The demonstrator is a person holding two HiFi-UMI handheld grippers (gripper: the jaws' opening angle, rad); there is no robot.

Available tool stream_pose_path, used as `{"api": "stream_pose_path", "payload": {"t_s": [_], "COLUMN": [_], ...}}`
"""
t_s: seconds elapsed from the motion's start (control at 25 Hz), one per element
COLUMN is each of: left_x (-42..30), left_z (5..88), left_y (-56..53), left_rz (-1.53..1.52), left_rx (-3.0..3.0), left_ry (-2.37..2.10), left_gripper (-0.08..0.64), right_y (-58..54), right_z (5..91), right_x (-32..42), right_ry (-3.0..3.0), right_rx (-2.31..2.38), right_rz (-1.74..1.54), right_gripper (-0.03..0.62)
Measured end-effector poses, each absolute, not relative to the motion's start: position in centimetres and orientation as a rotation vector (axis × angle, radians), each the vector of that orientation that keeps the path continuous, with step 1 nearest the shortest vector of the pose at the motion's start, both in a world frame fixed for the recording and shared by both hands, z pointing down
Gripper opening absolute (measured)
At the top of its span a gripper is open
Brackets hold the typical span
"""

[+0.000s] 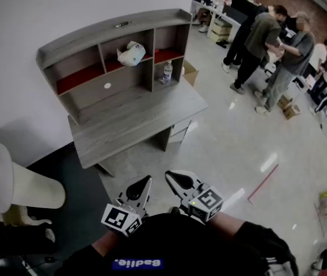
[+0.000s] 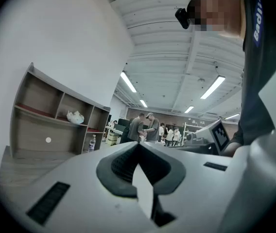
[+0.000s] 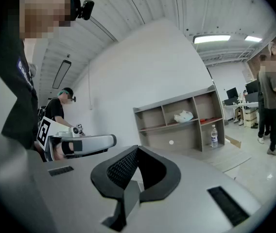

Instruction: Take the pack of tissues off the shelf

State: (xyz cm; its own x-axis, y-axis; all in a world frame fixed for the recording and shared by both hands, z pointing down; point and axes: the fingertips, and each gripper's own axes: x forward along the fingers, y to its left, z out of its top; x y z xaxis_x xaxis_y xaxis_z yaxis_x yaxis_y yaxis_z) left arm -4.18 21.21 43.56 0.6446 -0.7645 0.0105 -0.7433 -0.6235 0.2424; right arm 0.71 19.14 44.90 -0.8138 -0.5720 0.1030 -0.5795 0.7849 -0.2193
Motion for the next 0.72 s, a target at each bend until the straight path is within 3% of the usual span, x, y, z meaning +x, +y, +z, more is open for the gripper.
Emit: {"api": "stream_pose_path", "payload": {"t_s": [0.72], "left_x": [-3.52], "left_z": [43.46], "left_y": [21.45], "left_rz": [-0.122], "left_rx": [2.633], "left_ry": [-1.242], "left_gripper": [0.002], "right_y": [19.32], "right_z": [45.95], "right_x": [1.55], "right_ry": [-2.933], "right_rx": [0.949], "right_rz": [0.397], "right_gripper": [0.029]}}
